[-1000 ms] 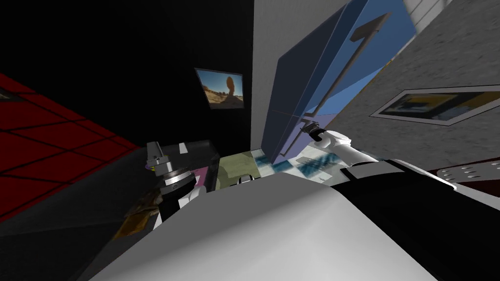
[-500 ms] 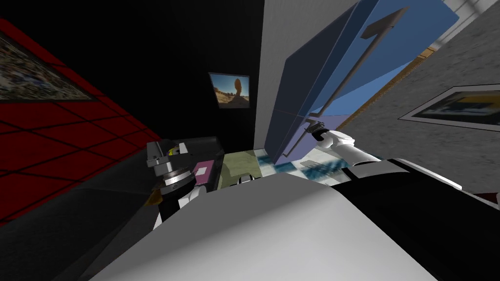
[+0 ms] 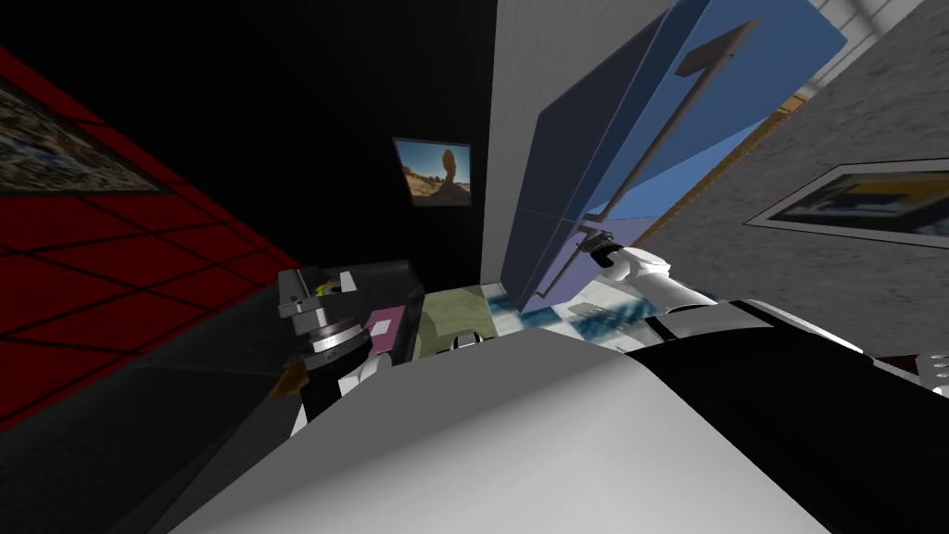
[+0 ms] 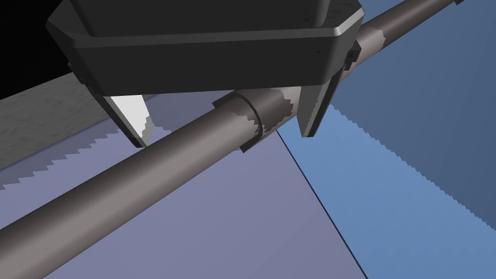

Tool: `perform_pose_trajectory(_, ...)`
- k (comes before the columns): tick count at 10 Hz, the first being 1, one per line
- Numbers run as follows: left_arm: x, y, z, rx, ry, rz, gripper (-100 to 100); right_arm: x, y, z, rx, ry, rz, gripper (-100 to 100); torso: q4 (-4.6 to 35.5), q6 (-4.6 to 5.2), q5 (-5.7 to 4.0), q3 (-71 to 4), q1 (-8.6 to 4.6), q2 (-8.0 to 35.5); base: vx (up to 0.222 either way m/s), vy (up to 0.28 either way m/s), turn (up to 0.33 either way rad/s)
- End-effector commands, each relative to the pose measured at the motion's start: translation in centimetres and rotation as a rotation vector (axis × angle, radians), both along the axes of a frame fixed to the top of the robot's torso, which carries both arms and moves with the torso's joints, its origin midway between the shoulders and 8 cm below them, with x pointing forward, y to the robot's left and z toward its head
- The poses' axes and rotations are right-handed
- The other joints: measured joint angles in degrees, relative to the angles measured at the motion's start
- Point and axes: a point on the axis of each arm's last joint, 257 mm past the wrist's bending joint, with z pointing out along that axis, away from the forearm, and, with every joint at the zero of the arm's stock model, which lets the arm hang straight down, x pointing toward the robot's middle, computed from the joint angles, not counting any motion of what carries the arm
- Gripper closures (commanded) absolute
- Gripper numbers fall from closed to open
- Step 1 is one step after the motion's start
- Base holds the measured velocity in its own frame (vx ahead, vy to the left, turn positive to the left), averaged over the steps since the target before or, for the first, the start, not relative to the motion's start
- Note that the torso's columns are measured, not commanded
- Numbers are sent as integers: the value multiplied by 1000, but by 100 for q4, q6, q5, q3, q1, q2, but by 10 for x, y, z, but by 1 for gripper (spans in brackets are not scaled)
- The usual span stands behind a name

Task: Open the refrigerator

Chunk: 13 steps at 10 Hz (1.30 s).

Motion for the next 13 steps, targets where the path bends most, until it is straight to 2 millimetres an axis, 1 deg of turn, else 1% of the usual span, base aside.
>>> perform_pose_trajectory(1,0,0,0,0,0,0,0,12,24,7,-13,-6,69,100,-1,-16,-1,8,-7,22,189,42,-354)
perform_pose_trajectory(3,0,0,0,0,0,0,0,29,61,7,-14,-7,171,100,0,-12,-13,28,-6,41,238,22,-422)
perform_pose_trajectory(4,0,0,0,0,0,0,0,29,61,7,-14,-7,171,100,-2,-14,-9,19,-10,30,179,27,-312)
perform_pose_trajectory(6,0,0,0,0,0,0,0,43,98,6,-13,-7,271,100,1,-7,-10,19,-30,35,165,42,-391)
perform_pose_trajectory(7,0,0,0,0,0,0,0,49,118,5,-12,-7,321,100,1,6,-11,29,0,43,219,78,-436)
perform_pose_trajectory(8,0,0,0,0,0,0,0,49,118,5,-12,-7,321,100,-1,-17,-11,39,36,51,173,59,-282)
perform_pose_trajectory(9,0,0,0,0,0,0,0,54,138,4,-11,-7,371,100,-1,-33,-15,36,19,50,159,51,-340)
perform_pose_trajectory(10,0,0,0,0,0,0,0,58,158,4,-10,-7,421,100,-1,-17,-16,41,21,58,171,81,-421)
perform_pose_trajectory(11,0,0,0,0,0,0,0,58,158,4,-10,-7,421,100,-6,-11,-24,51,38,67,141,65,-242)
perform_pose_trajectory(12,0,0,0,0,0,0,0,59,151,8,-5,-22,407,100,-11,-25,-30,59,38,77,56,25,-37)
perform_pose_trajectory(13,0,0,0,0,0,0,0,63,159,9,0,-24,423,100,-3,-33,-24,56,21,83,-117,-140,178)
